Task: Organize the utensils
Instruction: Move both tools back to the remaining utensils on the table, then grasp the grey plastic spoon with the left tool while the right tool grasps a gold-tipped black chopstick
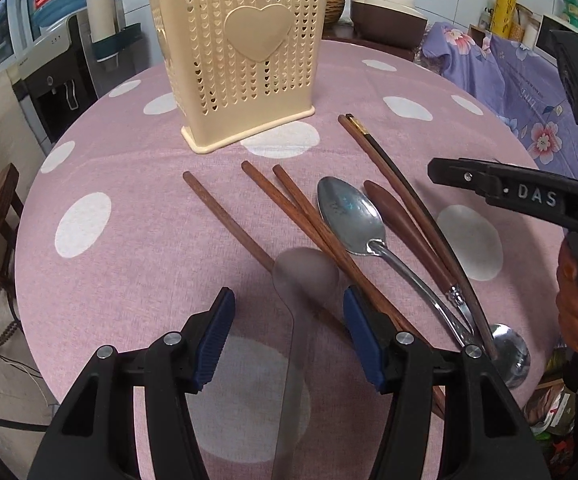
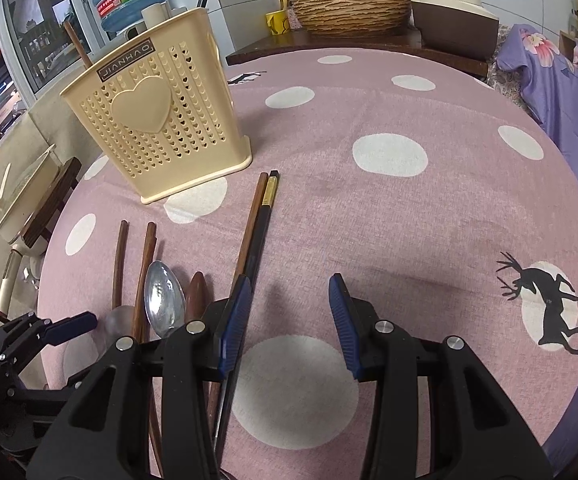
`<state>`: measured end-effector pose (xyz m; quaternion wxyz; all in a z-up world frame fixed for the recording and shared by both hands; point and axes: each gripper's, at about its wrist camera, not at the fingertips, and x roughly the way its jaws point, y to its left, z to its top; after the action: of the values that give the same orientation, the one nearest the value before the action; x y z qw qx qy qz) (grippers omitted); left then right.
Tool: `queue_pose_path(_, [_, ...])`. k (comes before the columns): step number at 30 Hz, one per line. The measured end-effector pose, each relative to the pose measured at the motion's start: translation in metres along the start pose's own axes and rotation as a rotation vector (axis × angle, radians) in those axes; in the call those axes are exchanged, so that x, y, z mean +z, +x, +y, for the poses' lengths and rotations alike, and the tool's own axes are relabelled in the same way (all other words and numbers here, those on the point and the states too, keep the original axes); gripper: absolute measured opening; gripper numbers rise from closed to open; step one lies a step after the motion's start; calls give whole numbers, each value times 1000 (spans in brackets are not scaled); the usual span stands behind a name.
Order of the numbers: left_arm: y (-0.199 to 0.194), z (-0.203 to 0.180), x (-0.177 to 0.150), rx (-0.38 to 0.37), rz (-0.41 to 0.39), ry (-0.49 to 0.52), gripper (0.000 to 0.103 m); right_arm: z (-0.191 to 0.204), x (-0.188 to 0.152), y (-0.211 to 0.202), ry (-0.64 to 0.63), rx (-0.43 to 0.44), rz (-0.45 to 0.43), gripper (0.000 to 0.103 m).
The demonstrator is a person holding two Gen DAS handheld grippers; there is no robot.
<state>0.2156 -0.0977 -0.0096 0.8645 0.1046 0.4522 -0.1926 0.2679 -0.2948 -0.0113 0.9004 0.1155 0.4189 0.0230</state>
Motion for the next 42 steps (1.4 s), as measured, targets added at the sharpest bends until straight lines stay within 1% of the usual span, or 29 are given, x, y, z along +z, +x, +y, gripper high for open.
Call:
queue_pose_path(2, [2,0,3,-1,2,0,55,0,-1,0,0,1,2,42])
queue_pose_path(4, [4,-1,6,7,5,12,49,0,-1,0,3,-1,3,42])
queue_pose_path(8, [5,-4,10,13,9,22,45,-1,-1,0,4,-6,6,42])
queue_pose_path(10, [5,-5,11,14,6,28,36,-1,0,2,2,-6,11,42])
queue_pose_path(17, [4,-1,13,-9,12,-16,36,6,1,7,-22,-3,32,42])
queue_pose_path(21, [-1,3,14,-19,-5,-35,36,10,6,14,-38,-6,54,41])
queue_pose_path(24, [-8,8,18,-20,-31,-54,36,12,11,21,-49,-6,78,37])
queue_pose_path(26, [-13,12,22,-20,-49,-68,36,13,17,26,-49,-22,89,33])
queue_pose_path(30, [-21,20,29,-14,-82,-88,36,18,26,34,-70,-36,109,30])
queue_pose_path(32, [-24,23,31,-11,-94,-95,36,21,30,37,-77,-55,117,26])
queue_pose_path(35, [-27,26,33,-10,-106,-101,36,23,36,44,-78,-56,147,24])
queue_pose_path(37, [-28,28,35,-9,-111,-107,36,24,41,48,-77,-77,151,22])
queue_pose_path(42, [-31,32,37,-12,-120,-118,36,25,55,59,-62,-80,169,22])
